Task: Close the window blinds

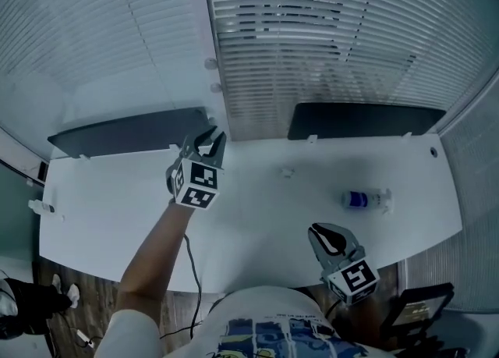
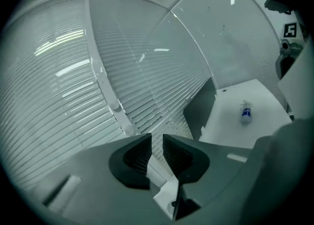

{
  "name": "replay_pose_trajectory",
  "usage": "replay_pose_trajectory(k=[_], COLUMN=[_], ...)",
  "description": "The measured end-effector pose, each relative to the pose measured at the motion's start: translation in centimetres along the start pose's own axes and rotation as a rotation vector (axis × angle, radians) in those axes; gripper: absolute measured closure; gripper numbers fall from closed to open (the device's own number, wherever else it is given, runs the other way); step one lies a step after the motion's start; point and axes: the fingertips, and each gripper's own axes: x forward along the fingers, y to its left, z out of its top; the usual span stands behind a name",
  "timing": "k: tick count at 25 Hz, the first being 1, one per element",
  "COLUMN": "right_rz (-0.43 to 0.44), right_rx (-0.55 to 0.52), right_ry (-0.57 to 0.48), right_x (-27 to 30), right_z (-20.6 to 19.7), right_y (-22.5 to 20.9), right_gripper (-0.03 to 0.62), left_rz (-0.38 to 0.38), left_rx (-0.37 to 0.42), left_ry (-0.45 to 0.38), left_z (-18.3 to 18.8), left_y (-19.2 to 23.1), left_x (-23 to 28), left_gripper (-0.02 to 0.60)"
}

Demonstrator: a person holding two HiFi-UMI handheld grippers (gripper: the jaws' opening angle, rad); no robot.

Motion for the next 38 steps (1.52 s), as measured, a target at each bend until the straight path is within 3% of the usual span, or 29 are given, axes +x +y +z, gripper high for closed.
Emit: replay_pose_trajectory(k=[9,15,20,24,30,38], right_rz=[-0.022,-0.017,-0.019,-0.028,-0.034,-0.052], right_rx=[0.015,0.033,0.036,0.040,0.050,0.070], right_ry=[0.026,0.052,0.072,0.082,0.077,0.094], right_x=[-0.5,-0.5,-0.7,-1.0,-1.4,-1.7], right_z=[-1.3,-2.2,-2.8,-3.2,-3.1,-3.7], right_y=[-2.6,-3.5,-4.4,-5.1,-5.3,-5.6], right_gripper=[0.571,0.571,0.571,0.571,0.571,0.571], left_rz=[0.106,0.178,0.181,0.218,0.239,0.272], left_rx=[0.109,0.259,0.382,0.473,0.542,0.519], left_ry=[0.057,0.122,0.166,0.187,0.215,0.196], left_z=[-0.1,-0.5,-0.6,-0.6,-1.4,-1.3], left_y=[4.3,6.1,6.4,6.8,7.1,7.7], left_x=[5.3,8.5,10.8,11.5,12.4,12.6], left_gripper=[0.503,0.480,0.434,0.434,0.436,0.459])
